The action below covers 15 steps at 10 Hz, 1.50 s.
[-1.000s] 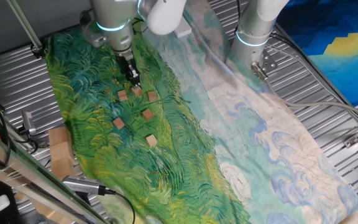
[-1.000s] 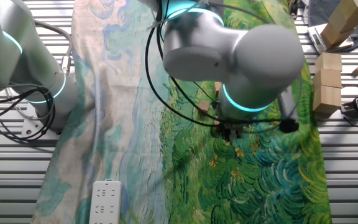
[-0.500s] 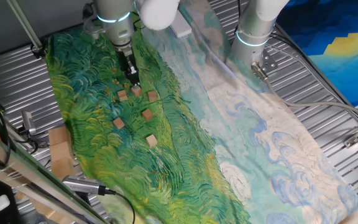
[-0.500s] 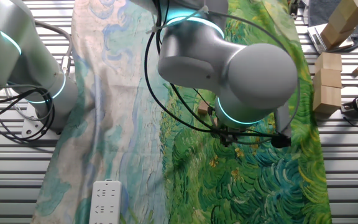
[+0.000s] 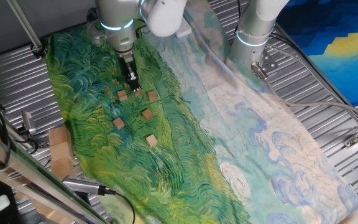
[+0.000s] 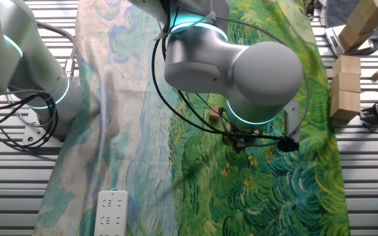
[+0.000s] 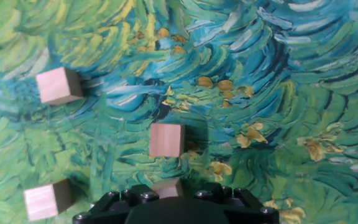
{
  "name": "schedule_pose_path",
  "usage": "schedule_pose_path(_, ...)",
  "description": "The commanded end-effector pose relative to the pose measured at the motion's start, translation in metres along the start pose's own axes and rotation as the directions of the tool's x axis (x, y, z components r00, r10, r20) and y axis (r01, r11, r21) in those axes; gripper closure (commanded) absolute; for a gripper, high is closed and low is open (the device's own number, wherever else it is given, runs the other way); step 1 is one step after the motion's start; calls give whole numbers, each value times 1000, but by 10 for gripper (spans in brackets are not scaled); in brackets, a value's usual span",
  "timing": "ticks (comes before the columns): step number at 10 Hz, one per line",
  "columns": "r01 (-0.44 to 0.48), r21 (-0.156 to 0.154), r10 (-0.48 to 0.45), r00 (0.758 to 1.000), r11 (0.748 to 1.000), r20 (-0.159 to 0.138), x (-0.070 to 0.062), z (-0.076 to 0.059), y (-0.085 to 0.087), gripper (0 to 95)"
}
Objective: Stack the blocks into a pyramid shape
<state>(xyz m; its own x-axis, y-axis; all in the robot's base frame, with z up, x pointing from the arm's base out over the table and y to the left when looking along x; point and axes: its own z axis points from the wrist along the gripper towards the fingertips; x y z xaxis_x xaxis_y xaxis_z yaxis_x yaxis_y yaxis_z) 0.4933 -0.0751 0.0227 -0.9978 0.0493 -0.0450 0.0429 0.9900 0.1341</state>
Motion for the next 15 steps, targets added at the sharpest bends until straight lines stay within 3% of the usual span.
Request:
schedule_pose_path(1,4,-6,-4,1000,1000,-7,3,0,4,380)
schedule_pose_path(3,10,-2,-10,1000,1000,-8,5,3,9,380)
schedule_pose_path(4,14,-3,-14,1000,1000,-8,5,4,10,570)
schedule_pose_path(6,24,-3,-24,1000,1000,-12,6,4,10,570)
schedule_pose_path(8,45,-3,-45,999,999,-17,6,4,10,950)
schedule_pose_path(11,100,4,-100,995,995,-20,6,4,10,950)
schedule_pose_path(13,141,38,-140,990,989,-25,6,4,10,950)
schedule_pose_path(15,148,41,-147,989,988,-31,6,4,10,950)
